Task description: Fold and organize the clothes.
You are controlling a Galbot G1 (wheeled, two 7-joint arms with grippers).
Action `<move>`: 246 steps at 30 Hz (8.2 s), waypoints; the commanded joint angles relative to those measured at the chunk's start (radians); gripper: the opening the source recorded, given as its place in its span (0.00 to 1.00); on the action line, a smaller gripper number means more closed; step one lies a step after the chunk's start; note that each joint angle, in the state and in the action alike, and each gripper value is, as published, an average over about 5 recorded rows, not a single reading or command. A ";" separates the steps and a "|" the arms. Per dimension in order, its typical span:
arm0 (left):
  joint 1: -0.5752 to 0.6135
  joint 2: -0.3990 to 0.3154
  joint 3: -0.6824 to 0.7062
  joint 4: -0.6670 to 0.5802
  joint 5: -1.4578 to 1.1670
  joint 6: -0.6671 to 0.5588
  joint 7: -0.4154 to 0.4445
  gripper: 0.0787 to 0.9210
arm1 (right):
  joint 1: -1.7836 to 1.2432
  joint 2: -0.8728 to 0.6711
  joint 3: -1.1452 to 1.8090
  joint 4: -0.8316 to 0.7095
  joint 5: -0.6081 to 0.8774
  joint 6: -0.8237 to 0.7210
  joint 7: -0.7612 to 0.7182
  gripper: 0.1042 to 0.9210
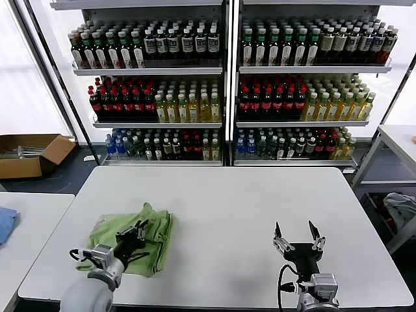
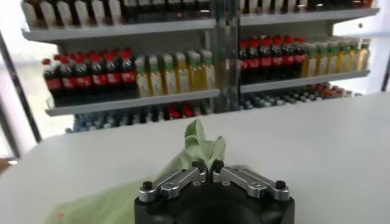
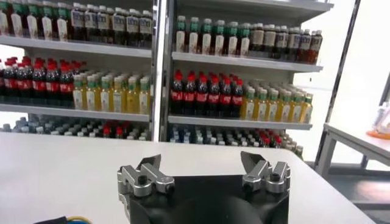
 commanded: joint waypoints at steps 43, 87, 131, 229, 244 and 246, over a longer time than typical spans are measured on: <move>0.037 0.150 -0.268 0.227 -0.113 -0.102 -0.025 0.88 | 0.188 -0.078 -0.129 -0.188 0.081 0.047 0.001 0.88; 0.038 0.072 -0.229 0.241 -0.281 -0.017 0.063 0.81 | 0.124 -0.062 -0.125 -0.167 0.046 0.056 -0.006 0.88; 0.082 0.440 -0.560 0.263 -0.176 -0.118 0.035 0.05 | 0.214 -0.082 -0.126 -0.184 0.092 0.010 0.005 0.88; 0.068 -0.080 -0.182 -0.172 -0.164 0.016 -0.184 0.88 | 0.478 0.061 -0.384 -0.426 0.567 -0.145 0.300 0.33; 0.057 -0.083 -0.144 -0.122 -0.166 0.004 -0.182 0.88 | 0.435 0.055 -0.338 -0.374 0.478 -0.108 0.197 0.00; 0.064 -0.079 -0.146 -0.125 -0.166 0.004 -0.181 0.88 | 0.430 0.057 -0.329 -0.328 0.471 -0.103 0.182 0.00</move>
